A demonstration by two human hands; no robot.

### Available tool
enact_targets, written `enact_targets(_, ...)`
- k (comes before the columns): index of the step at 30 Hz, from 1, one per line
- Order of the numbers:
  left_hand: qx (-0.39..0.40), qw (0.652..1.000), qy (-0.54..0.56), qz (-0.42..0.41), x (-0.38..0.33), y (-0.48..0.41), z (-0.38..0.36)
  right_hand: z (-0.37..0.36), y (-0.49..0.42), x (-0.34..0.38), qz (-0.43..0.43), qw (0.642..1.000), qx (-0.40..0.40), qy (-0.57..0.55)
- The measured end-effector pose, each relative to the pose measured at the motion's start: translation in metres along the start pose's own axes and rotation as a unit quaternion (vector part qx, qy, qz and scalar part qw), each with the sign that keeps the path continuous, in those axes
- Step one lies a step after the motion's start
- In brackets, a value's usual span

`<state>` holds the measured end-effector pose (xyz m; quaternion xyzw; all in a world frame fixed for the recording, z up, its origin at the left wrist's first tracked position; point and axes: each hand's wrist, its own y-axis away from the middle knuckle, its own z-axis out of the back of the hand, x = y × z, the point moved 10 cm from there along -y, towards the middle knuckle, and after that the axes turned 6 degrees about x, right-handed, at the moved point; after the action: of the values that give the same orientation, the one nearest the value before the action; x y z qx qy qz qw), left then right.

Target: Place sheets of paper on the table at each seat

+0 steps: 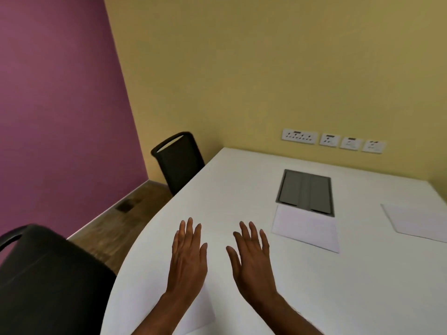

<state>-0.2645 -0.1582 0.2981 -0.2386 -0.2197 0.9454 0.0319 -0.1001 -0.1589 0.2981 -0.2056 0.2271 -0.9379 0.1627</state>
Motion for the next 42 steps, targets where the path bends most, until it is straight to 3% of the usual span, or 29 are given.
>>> enact_targets(11, -0.012, 0.991, 0.013, -0.129, -0.186, -0.054, 0.004, 0.168, -0.012, -0.097, -0.063, 0.992, -0.083, 0.072)
enact_targets(21, -0.019, 0.971, 0.048, -0.235, -0.288, -0.084, -0.017, 0.251, 0.001, -0.171, -0.159, 0.968, -0.141, 0.136)
enact_targets(32, 0.018, 0.96, 0.071, -0.271, -0.322, -0.098, -0.064, 0.273, 0.031, -0.231, -0.232, 0.944, -0.171, 0.158)
enact_targets(42, 0.091, 0.969, 0.084, -0.215, -0.276, -0.108, -0.158, 0.199, 0.048, -0.304, -0.287, 0.941, -0.132, 0.122)
